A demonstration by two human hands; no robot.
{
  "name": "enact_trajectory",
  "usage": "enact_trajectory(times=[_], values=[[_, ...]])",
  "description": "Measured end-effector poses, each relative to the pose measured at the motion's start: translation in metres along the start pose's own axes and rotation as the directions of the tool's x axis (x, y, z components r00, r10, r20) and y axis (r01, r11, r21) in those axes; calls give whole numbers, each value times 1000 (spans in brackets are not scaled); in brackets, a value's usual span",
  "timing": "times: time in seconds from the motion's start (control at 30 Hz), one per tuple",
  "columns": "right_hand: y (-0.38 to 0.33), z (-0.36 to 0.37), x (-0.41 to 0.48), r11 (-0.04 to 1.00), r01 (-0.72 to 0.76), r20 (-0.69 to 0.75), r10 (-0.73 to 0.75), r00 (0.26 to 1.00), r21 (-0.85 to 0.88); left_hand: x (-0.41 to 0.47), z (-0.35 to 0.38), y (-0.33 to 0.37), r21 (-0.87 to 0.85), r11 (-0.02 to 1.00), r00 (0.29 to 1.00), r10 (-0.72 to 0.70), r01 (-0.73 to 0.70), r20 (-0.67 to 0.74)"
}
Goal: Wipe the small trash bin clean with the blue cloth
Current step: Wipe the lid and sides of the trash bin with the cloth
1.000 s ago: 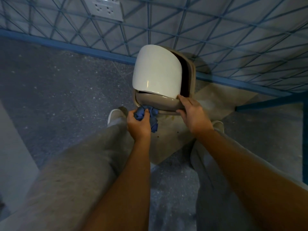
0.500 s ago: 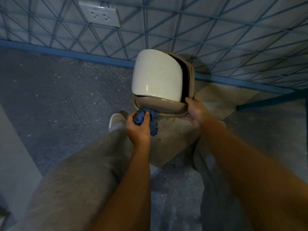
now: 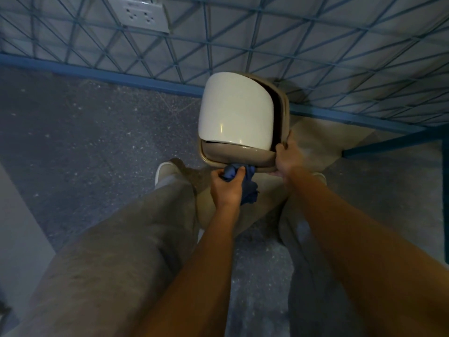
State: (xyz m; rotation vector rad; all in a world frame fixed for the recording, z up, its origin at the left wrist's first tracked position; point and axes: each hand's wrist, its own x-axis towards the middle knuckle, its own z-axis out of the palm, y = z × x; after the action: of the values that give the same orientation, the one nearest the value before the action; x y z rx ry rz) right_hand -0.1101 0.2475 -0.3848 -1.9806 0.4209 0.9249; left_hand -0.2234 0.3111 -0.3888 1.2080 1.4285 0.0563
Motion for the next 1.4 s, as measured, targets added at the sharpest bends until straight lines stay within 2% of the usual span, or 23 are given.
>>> enact_trajectory(times=[0.23,0.37,0.47,0.57,0.73,0.8,0.93,1.07,1.4], values=[[-3,-1,-2,997,17,1,-17,1000,-82,-2,-6,5,-67,993,992,-98,93,-75],[-1,-3,-1,992,37,10,-36,999,-121,12,-20,8,-114,990,983,-98,81,-154],[1,-4,2,988,49,1,-50,999,-146,19,-27,7,-100,995,983,-37,19,-181],[2,-7,5,964,85,-17,-92,996,-250,18,-25,6,-92,996,992,-27,15,-126],[1,-6,3,958,118,-6,-124,992,-262,7,-7,2,-1,1000,999,-30,30,27],[0,-6,2,958,121,-3,-127,992,-260,5,-3,-1,7,1000,999,-29,29,33],[1,-8,4,950,144,10,-147,989,-277,8,-7,-1,-15,998,998,-55,55,-41],[-1,-11,4,933,148,9,-153,988,-329,14,-21,3,-106,991,987,-94,80,-130],[-1,-11,3,927,166,16,-170,985,-335,36,-41,2,-199,976,976,-123,87,-177]])
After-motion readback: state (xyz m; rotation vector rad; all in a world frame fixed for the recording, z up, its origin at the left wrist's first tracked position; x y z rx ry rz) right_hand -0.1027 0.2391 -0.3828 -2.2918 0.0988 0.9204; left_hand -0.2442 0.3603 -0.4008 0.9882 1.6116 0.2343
